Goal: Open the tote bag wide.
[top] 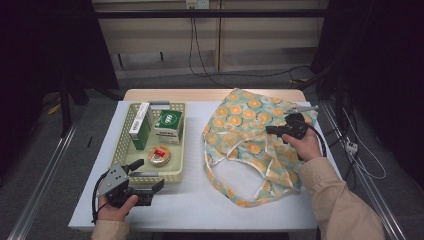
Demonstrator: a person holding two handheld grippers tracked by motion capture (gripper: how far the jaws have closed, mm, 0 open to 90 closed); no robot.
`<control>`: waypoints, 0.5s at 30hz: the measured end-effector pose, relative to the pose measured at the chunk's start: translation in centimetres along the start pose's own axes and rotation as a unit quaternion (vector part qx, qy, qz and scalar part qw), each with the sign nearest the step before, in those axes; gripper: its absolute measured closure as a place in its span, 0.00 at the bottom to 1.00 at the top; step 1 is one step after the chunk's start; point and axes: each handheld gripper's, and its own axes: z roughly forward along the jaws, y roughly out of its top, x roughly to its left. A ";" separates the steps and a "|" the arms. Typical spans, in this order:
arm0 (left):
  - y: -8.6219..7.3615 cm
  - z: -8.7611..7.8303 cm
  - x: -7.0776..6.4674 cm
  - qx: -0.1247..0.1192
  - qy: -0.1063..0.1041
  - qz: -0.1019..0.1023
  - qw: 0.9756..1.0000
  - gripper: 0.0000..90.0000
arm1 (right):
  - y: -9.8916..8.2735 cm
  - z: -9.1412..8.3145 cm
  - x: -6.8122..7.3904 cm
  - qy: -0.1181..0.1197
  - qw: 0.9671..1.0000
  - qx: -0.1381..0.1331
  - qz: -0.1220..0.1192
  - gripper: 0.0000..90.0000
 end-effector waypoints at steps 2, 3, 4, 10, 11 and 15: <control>0.0 0.0 -0.1 -0.002 0.001 0.000 1.000 0.04 | 0.0 -0.3 0.1 -0.010 1.000 -0.006 0.000 0.91; 0.0 0.0 -0.1 -0.002 0.001 -0.001 1.000 0.04 | 0.0 -0.5 0.2 -0.015 1.000 -0.009 0.000 0.89; 0.0 0.0 -0.1 -0.001 0.001 -0.001 1.000 0.04 | 0.0 -0.6 0.2 -0.016 1.000 -0.011 -0.001 0.85; 0.1 -0.1 0.0 -0.001 0.002 0.004 1.000 0.04 | -0.1 -1.7 1.7 -0.025 0.999 -0.006 -0.020 0.67; 0.1 0.0 0.0 -0.001 0.002 0.004 1.000 0.04 | 0.1 -1.9 2.1 -0.021 0.999 -0.004 -0.031 0.64; 0.0 0.1 -0.1 -0.001 0.002 0.001 1.000 0.04 | 0.6 -2.7 4.2 -0.005 0.999 -0.004 -0.053 0.53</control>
